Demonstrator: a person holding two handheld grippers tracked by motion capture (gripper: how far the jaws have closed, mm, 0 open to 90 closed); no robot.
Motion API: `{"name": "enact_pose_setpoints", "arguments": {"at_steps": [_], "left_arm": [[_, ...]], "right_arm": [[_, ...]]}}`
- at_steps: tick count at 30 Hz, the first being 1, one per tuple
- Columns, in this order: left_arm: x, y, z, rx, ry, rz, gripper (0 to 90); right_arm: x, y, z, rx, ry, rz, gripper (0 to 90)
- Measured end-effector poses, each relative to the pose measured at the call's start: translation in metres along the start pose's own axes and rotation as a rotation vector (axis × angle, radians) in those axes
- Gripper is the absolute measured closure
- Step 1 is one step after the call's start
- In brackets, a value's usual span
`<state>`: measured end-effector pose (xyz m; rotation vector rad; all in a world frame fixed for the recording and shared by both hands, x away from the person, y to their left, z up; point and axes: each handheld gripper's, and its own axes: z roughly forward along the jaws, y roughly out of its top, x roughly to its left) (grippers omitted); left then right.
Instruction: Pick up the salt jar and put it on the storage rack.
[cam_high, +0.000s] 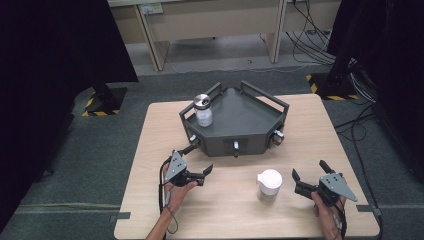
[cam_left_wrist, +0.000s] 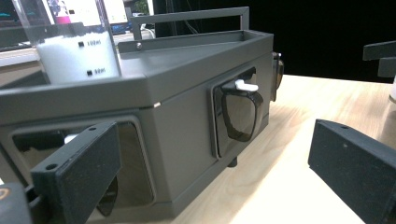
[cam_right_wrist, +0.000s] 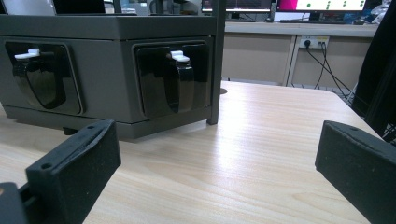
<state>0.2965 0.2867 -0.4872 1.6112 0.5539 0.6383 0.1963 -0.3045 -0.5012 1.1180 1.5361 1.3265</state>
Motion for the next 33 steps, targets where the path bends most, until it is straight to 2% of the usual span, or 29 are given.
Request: {"name": "enact_pose_setpoints", "arguments": {"at_steps": [7,11,22,33], "left_arm": [[-0.006,-0.009,-0.007,-0.009,0.005,0.014,2.0],[-0.005,-0.006,-0.009,-0.007,0.012,0.045,2.1],[-0.003,-0.007,-0.012,-0.016,0.033,0.033,2.1],[-0.003,-0.008,-0.011,-0.013,0.033,0.026,2.1]], "right_arm": [[0.001,0.0,-0.001,-0.002,-0.001,0.001,0.1],[0.001,0.0,0.0,-0.001,0.0,0.0,0.2],[0.001,0.0,0.0,-0.001,0.003,-0.001,0.2],[0.001,0.0,0.0,0.001,0.001,0.001,0.1]]}}
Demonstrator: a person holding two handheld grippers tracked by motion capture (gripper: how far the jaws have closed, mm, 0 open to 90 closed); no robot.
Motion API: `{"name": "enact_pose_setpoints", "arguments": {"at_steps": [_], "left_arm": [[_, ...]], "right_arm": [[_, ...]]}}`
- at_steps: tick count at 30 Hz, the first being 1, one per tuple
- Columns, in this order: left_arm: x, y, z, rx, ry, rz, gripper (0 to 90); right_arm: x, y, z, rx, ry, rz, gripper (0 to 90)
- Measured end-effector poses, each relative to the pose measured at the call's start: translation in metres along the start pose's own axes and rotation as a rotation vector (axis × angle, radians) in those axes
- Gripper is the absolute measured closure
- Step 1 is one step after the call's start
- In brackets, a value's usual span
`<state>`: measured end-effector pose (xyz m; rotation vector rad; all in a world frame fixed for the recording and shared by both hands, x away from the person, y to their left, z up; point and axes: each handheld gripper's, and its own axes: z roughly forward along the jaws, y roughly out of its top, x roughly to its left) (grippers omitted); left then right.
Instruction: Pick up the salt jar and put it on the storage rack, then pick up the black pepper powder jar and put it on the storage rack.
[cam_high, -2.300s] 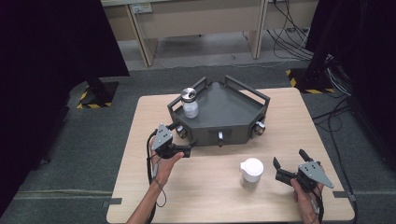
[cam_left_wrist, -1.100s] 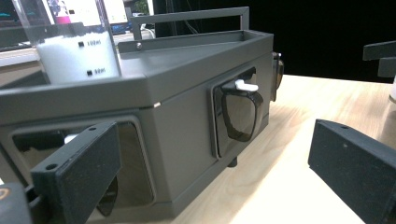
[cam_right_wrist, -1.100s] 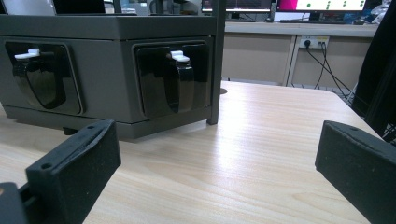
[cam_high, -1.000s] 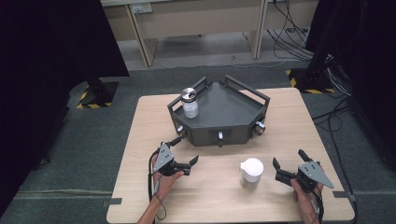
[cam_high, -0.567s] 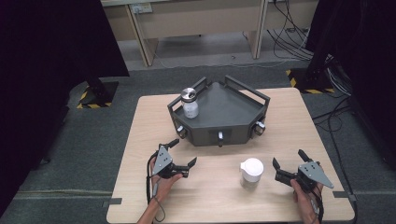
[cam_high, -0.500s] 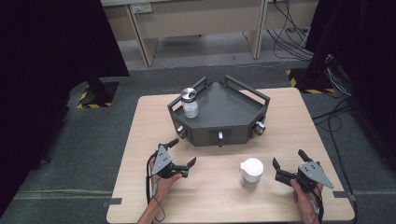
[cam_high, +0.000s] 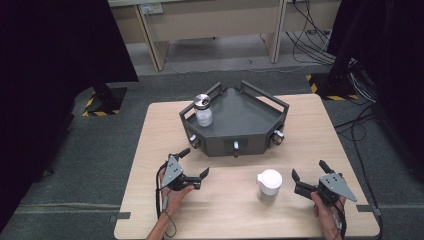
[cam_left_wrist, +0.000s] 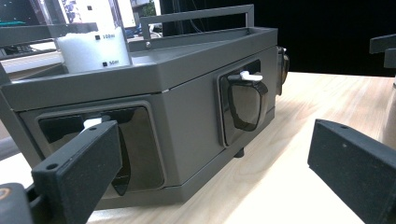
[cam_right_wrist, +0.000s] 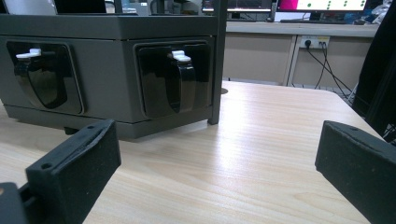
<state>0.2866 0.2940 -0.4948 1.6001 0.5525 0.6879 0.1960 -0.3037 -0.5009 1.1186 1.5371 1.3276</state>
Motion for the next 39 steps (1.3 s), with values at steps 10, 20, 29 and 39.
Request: {"name": "enact_pose_setpoints", "arguments": {"at_steps": [10,20,29,39], "left_arm": [[-0.0004,-0.0007,0.0012,0.008,0.003,-0.003,2.2],[-0.0011,-0.0012,0.0014,0.01,0.0,-0.005,2.2],[-0.0016,-0.0017,0.0017,0.012,-0.002,-0.001,2.2],[-0.0012,-0.0025,0.0012,0.009,0.0,-0.006,2.3]], "right_arm": [[-0.0005,-0.0002,0.0007,0.001,0.002,0.001,0.1],[-0.0003,0.0,0.0002,0.001,0.0,0.001,0.2],[0.0003,0.0002,-0.0003,0.001,-0.003,-0.001,0.2],[0.0002,-0.0002,-0.0036,-0.011,-0.014,0.009,0.4]]}}
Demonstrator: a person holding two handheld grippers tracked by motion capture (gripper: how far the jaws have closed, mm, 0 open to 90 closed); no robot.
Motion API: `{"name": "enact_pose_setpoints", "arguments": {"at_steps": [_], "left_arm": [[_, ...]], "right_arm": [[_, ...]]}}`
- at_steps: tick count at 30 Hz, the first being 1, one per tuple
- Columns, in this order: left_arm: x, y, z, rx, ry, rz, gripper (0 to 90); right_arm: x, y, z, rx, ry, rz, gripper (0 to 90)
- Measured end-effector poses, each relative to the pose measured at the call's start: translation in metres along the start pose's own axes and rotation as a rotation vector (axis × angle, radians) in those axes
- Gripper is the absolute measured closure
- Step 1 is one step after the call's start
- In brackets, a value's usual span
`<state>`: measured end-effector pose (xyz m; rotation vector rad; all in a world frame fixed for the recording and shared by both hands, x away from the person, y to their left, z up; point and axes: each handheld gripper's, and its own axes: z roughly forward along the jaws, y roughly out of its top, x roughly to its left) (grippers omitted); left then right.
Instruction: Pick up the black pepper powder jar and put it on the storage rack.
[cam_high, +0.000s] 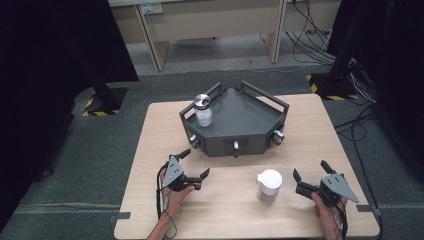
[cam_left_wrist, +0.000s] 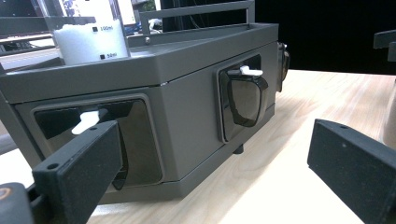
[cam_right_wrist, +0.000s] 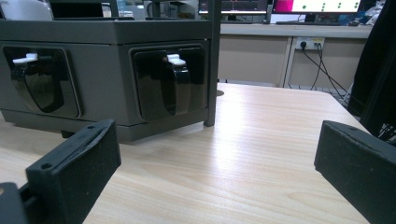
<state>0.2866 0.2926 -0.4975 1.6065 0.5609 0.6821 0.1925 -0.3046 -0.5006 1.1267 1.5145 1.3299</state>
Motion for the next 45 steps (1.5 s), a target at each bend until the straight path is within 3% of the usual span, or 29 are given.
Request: {"name": "enact_pose_setpoints", "arguments": {"at_steps": [20,26,32,39,45], "left_arm": [[-0.001,-0.001,0.0,-0.001,0.004,-0.003,2.4],[-0.001,-0.002,0.0,0.003,0.004,-0.004,2.4],[0.0,-0.002,-0.001,0.002,0.005,-0.009,2.4],[-0.001,-0.003,0.0,0.0,0.006,-0.012,2.4],[-0.001,-0.003,0.001,0.003,0.004,-0.011,2.4]], "right_arm": [[0.003,-0.005,-0.039,-0.06,0.037,0.043,0.4],[0.007,-0.006,-0.051,-0.064,0.077,0.034,0.4],[0.012,-0.007,-0.058,-0.068,0.148,0.022,0.4],[0.021,-0.006,-0.053,-0.057,0.232,0.005,0.4],[0.025,-0.006,-0.05,-0.049,0.249,0.01,0.5]]}}
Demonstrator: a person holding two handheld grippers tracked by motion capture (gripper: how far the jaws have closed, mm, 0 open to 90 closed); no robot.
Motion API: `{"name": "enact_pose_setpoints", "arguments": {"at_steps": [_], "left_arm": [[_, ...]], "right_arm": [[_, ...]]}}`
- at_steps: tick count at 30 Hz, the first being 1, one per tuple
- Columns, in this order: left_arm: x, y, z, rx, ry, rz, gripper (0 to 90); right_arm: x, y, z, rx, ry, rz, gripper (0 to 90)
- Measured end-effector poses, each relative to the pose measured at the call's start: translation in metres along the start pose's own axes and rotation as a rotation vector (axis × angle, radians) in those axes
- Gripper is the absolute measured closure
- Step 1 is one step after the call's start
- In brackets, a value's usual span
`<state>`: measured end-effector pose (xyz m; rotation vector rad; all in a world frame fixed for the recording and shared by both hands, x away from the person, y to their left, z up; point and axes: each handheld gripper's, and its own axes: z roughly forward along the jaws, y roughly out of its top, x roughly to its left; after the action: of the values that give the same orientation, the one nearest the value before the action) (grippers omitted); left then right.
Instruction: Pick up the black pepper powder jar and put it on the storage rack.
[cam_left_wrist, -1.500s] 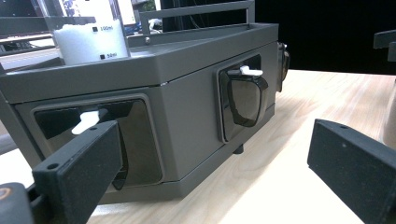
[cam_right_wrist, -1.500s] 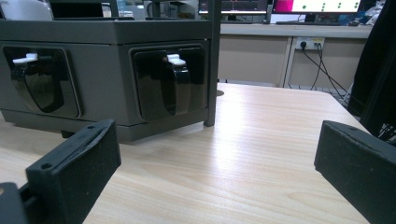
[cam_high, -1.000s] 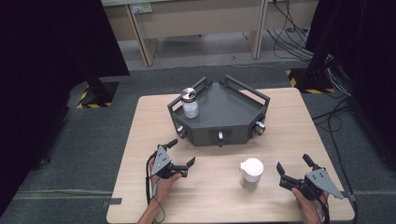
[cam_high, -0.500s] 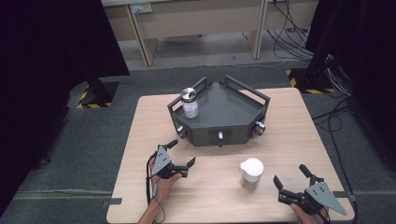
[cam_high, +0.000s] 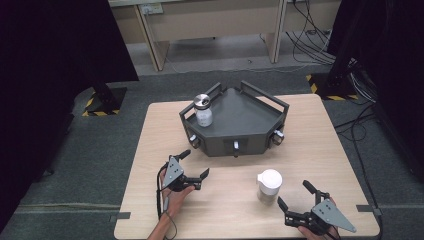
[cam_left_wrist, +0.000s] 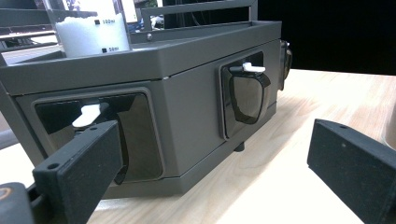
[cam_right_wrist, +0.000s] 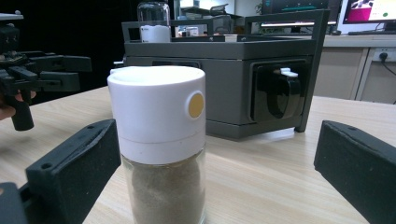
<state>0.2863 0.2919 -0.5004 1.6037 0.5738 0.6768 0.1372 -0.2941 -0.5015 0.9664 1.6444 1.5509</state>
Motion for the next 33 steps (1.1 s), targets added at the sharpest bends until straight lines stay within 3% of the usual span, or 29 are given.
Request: {"name": "enact_pose_setpoints", "arguments": {"at_steps": [33], "left_arm": [[-0.001,-0.001,0.002,0.008,-0.004,0.004,2.4]], "right_arm": [[0.011,0.002,0.033,0.056,0.045,-0.035,2.0]]}}
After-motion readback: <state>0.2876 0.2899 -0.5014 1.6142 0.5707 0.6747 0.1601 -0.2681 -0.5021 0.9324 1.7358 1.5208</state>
